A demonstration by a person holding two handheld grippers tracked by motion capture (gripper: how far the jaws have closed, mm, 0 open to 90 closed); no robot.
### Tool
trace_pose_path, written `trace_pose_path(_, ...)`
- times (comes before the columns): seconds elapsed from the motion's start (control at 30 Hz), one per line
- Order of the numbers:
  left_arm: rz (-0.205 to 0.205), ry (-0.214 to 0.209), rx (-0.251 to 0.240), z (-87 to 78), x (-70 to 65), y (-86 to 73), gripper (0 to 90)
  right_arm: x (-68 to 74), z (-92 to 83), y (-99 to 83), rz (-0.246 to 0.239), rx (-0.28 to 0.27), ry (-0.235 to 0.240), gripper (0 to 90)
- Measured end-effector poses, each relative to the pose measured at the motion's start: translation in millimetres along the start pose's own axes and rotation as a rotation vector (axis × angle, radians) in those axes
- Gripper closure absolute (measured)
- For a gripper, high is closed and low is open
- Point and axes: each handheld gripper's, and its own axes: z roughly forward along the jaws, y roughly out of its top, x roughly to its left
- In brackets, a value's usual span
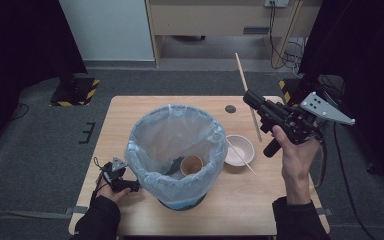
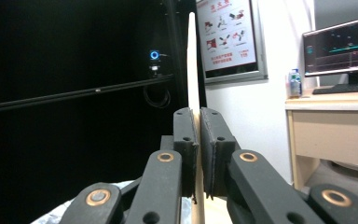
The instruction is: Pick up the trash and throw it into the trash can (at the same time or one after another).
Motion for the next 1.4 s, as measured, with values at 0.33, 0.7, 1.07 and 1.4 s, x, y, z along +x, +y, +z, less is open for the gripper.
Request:
trace_pose_path(0.33, 0.000, 0.000, 0.000, 0.0, 0.0, 0.0, 0.0, 19.6, 23.1, -0.5, 0.003, 0.006, 0.062, 85.8)
trace_pose_path(0.7, 0.000, 0.000, 0.000, 0.0, 0.0, 0.0, 0.0, 38.6, 46.6, -4.6, 0.006, 0.021, 0.116, 85.8)
trace_pose_path(1.07, 0.000, 0.000, 0.000, 0.0, 0.0, 0.0, 0.0, 50.0, 68.7, -15.8, 0.016, 0.061, 0.146, 85.7)
trace_pose_path(1.4, 0.000, 0.000, 0.000, 0.0, 0.0, 0.0, 0.0, 59.4, 83.8, -25.0, 0.006, 0.097, 0.171, 83.9)
